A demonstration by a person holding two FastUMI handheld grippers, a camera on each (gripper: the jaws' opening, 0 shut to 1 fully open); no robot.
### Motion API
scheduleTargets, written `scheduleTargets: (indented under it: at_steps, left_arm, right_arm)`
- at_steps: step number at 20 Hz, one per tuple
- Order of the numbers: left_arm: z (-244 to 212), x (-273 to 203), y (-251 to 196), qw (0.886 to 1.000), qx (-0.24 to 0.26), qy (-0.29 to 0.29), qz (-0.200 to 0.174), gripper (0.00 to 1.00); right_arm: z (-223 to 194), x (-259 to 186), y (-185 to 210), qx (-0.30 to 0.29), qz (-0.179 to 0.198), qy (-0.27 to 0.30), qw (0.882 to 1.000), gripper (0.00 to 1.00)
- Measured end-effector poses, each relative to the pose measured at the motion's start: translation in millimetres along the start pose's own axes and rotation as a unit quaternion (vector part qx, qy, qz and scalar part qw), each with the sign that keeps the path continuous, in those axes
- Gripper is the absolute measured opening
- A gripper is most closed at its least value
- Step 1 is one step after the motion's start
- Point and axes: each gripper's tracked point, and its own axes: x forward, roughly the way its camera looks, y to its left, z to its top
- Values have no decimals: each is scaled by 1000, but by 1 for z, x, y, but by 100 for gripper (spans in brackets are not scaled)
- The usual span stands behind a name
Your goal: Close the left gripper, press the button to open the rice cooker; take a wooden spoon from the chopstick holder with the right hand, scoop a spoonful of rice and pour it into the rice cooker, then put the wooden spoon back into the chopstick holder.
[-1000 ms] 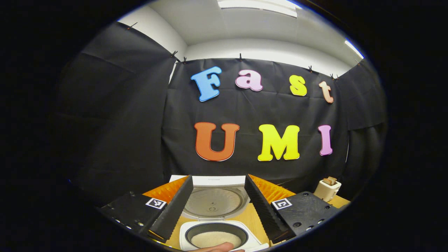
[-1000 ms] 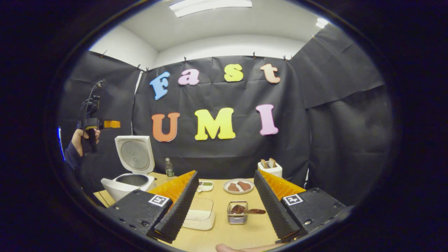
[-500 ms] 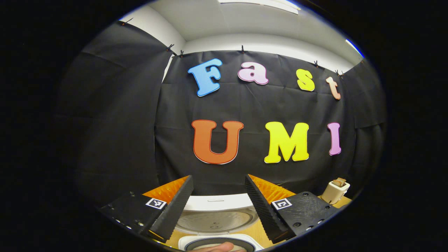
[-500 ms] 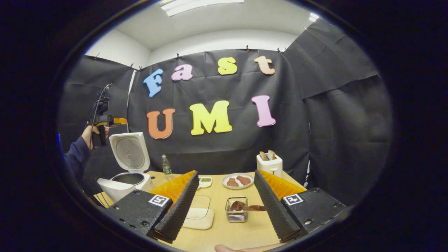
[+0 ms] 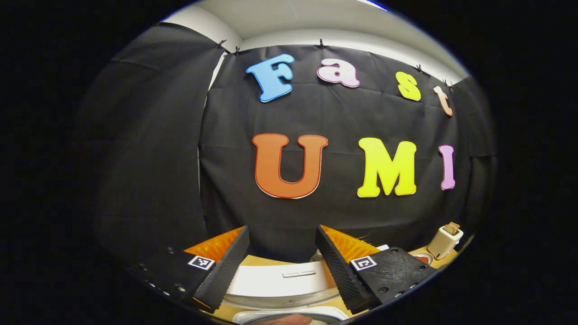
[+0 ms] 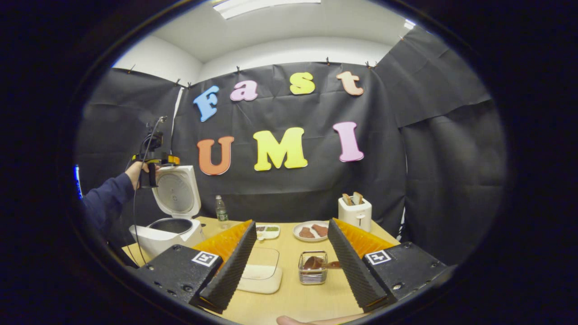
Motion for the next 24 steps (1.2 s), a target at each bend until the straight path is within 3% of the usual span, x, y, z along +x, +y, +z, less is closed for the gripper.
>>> scheduleTargets:
  at_steps: [7,15,20,24]
  left_arm:
    - [-9,-5,2,999,11,24,19,96]
    - [-31,-70,-12,999,5,43,3,96]
    - [-58,-110,-16,998,-1,66,6,98]
    - [-93,-133,-26,994,-11,109,2,95]
  right_arm:
    - [0,-14,6,0,-2,10,1000,100]
    - [9,-55,11,-8,9,-12,1000,100]
    - [17,-76,-3,9,-5,-29,1000,100]
    - [17,-89,-6,10,-3,-30,999,99]
